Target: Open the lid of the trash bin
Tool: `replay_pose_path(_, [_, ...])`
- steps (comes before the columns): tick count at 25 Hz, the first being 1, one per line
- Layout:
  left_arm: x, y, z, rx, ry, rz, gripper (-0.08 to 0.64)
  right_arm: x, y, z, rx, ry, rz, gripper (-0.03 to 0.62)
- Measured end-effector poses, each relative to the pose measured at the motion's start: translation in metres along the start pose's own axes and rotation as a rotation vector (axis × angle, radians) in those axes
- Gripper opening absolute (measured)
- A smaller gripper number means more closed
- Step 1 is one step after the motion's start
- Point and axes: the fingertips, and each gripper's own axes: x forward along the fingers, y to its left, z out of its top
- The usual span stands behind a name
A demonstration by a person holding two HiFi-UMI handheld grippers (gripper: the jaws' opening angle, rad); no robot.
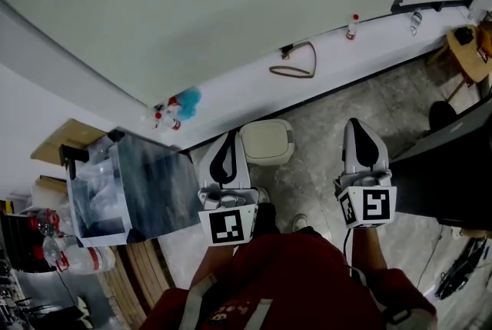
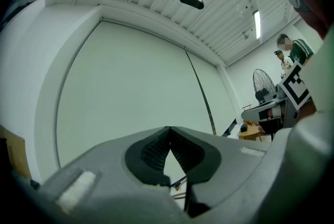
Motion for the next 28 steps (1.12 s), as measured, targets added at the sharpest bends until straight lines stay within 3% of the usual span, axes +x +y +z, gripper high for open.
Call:
replay_pose_path(15, [0.068,0.089,-0.056,-0.050,0.022,-0.071,0.005,0.098,0.058,-0.034,-0.033,0.099,-0.042,0.000])
replay_pose_path(28, [0.076,0.139,-0.137,-0.108,0.080,-0.097,0.006,0.148,0.106,-0.119,-0.049,0.281,-0.047,0.000])
